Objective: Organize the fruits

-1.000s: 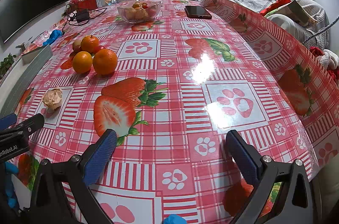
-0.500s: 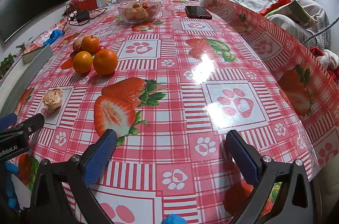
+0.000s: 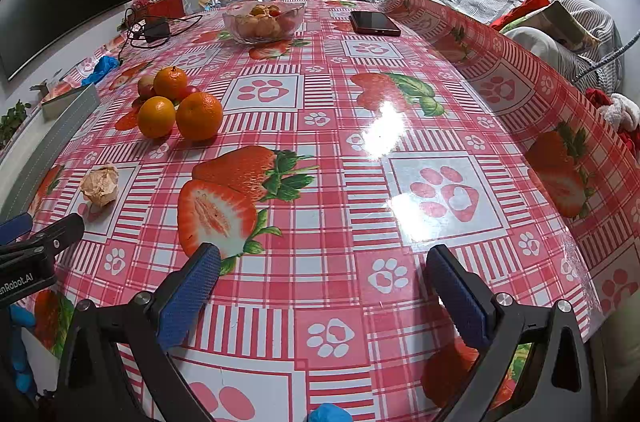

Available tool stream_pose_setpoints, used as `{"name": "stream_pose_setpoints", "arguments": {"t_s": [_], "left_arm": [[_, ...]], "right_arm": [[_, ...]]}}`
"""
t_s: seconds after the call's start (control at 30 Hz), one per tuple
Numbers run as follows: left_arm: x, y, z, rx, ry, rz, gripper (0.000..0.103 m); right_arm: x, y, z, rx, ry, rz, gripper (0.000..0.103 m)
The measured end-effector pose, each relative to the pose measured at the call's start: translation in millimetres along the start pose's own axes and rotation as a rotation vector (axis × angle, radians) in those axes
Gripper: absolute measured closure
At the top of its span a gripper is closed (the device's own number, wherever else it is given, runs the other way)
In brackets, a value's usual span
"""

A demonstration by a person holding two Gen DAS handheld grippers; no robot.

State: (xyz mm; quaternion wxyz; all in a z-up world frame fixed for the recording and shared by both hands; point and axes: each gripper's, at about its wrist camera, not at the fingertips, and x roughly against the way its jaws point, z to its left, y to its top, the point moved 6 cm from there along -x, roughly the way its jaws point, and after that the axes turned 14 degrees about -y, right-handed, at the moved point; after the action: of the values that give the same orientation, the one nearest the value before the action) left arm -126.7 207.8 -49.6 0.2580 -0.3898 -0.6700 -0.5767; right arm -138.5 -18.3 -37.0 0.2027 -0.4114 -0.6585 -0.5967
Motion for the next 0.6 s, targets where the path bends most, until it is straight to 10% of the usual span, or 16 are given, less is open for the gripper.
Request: {"name": "stream_pose_setpoints", "arguments": {"t_s": [0.6], "left_arm": [[-6.9, 8.3, -1.5, -0.035, -0.038, 0.083, 0.0]], "right_arm": [[-4.7, 5.6, 3.6, 0.068, 0.038, 0.102, 0.0]]}}
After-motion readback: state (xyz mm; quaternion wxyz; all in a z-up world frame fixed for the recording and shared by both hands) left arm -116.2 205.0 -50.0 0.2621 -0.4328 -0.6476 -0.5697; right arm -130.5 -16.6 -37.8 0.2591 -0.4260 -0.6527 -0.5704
